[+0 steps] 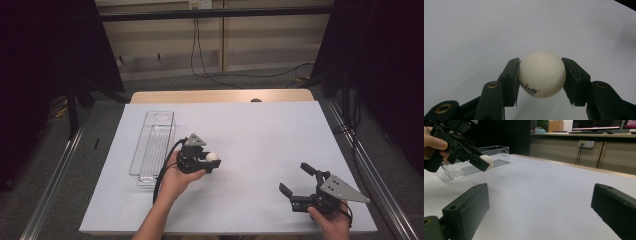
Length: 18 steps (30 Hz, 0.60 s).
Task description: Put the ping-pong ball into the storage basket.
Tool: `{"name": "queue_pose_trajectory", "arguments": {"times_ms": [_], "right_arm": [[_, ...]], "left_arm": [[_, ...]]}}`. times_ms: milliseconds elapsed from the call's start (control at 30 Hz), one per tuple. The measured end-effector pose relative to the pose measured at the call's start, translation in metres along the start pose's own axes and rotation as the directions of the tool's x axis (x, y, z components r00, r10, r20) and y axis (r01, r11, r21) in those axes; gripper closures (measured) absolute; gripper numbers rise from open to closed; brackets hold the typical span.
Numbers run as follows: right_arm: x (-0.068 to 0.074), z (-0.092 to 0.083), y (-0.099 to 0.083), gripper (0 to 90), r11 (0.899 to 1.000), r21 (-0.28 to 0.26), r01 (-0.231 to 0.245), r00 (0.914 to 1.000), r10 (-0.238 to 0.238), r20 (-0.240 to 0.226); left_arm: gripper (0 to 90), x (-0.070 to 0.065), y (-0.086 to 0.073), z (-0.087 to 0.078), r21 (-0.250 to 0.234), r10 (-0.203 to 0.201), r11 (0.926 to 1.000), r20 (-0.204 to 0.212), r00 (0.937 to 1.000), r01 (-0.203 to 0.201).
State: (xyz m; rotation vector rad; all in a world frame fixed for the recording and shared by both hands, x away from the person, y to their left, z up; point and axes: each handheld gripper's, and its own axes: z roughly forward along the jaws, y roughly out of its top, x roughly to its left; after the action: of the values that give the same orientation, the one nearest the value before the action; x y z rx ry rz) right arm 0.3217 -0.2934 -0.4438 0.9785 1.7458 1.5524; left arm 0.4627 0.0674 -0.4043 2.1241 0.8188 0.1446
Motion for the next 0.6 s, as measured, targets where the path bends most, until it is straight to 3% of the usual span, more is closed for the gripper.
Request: {"name": "queue_pose_trajectory", "arguments": {"times_ms": [133, 200, 600], "right_arm": [[-0.0002, 0.0001, 0.0001, 1.2, 1.000, -0.002, 0.003, 1.0000, -0.003, 0.000], [-0.0001, 0.0003, 0.0000, 1.2, 1.000, -0.001, 0.002, 1.0000, -0.002, 0.001], [-0.0002, 0.0001, 0.0000, 1.2, 1.000, -0.002, 0.002, 1.0000, -0.002, 0.001]], "left_arm": [[51.2, -0.0005, 0.0001, -0.0014, -0.014, -0.006, 0.9999, -0.024, 0.9997, 0.006], [51.2, 0.0009, 0.0007, -0.0031, -0.003, -0.003, 1.0000, -0.008, 1.0000, 0.003], [51.1, 0.0026, 0.0009, -0.0048, 0.003, -0.007, 1.0000, -0.010, 0.9999, 0.007]]}}
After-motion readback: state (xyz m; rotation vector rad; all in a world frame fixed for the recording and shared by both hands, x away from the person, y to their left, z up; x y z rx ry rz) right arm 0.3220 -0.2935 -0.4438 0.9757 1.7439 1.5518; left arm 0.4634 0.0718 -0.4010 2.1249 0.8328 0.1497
